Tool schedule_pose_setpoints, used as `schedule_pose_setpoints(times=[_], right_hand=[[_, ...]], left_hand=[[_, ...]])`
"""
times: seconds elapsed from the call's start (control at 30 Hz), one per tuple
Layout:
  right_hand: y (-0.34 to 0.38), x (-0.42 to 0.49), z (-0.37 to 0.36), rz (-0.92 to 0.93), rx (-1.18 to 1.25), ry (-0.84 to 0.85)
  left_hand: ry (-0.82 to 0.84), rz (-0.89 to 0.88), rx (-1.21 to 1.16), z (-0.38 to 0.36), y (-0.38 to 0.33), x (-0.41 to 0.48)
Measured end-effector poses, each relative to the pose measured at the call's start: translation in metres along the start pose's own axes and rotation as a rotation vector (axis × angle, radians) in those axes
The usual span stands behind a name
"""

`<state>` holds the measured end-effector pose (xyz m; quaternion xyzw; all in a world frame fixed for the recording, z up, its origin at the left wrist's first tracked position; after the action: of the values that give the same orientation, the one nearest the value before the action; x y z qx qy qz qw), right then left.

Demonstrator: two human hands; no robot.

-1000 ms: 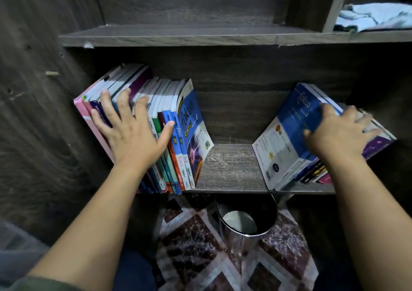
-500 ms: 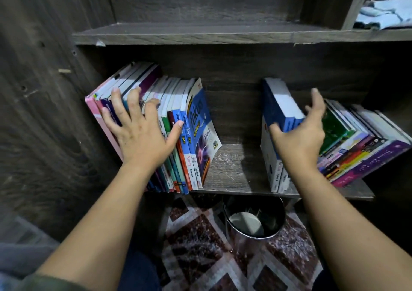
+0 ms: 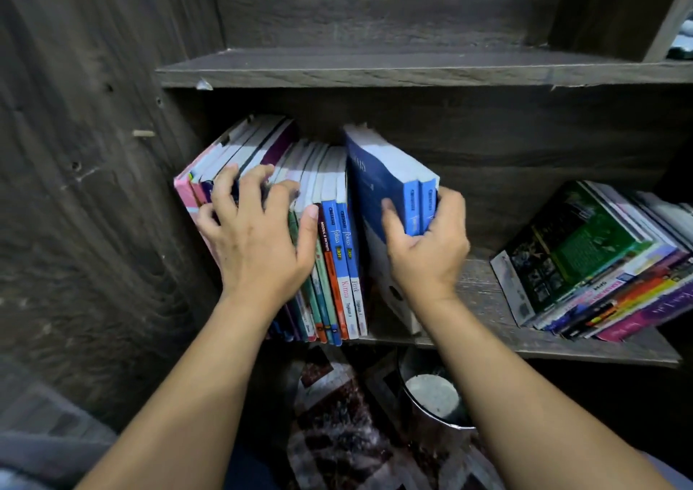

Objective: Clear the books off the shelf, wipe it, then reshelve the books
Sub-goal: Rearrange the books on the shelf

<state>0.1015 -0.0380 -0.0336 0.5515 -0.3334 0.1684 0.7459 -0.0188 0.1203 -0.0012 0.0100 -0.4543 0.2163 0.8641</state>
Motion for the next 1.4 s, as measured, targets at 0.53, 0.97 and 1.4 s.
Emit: schedule_pose_setpoints(times=[0.53, 0.97, 1.4], right_hand=[[-0.098, -0.089, -0.053, -0.125, 0.031, 0.774], [-0.121, -0.09, -0.068, -0.248, 0.008, 0.849], [-0.149, -0.068, -0.094, -0.482, 0.093, 0.896]], left_hand=[[-0.052, -0.099, -0.003, -0.045, 0.009, -0.019], [-0.369, -0.176, -0.139, -0.068, -0.013, -0.014], [-0.298, -0.241, -0.054, -0.077, -0.004, -0.037]])
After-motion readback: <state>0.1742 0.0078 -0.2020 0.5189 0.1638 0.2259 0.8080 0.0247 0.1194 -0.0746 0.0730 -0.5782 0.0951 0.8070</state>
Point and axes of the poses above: each hand's wrist, its own x-axis towards the middle knuckle, its own z-axis out of the back of the hand, y = z × x, the point moved 4 cm from there along x, towards the middle knuckle, and after that the axes turned 3 degrees about -x, right-handed, at the moved point
